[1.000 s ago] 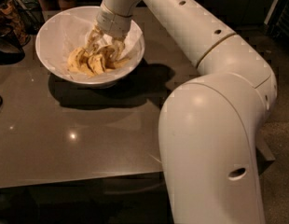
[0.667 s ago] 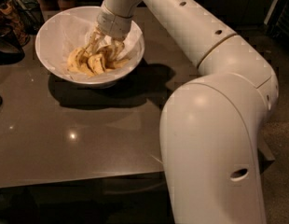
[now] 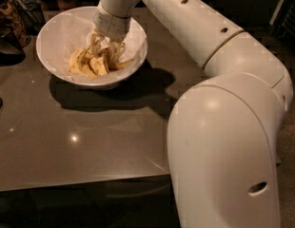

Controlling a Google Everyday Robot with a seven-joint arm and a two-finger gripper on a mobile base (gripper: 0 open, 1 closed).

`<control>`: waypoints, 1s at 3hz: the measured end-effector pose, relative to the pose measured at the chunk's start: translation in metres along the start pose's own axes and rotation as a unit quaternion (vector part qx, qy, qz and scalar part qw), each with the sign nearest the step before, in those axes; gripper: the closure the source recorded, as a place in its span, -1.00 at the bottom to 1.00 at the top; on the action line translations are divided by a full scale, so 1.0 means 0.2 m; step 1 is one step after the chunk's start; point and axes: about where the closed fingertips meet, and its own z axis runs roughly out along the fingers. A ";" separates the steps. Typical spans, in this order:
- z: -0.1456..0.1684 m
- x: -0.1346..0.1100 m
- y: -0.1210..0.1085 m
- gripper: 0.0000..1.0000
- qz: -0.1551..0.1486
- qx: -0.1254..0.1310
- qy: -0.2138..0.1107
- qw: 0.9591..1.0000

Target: Pick banana from white bowl

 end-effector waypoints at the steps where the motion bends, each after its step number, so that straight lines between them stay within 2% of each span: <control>1: -0.03 0.00 -0.02 1.00 0.005 -0.001 -0.001 1.000; 2: -0.12 0.00 -0.07 1.00 0.007 -0.007 0.007 1.000; 3: -0.12 0.00 -0.07 1.00 0.006 -0.007 0.007 1.000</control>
Offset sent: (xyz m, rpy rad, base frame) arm -0.0015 -0.0028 0.0330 -0.0220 0.0082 -0.0234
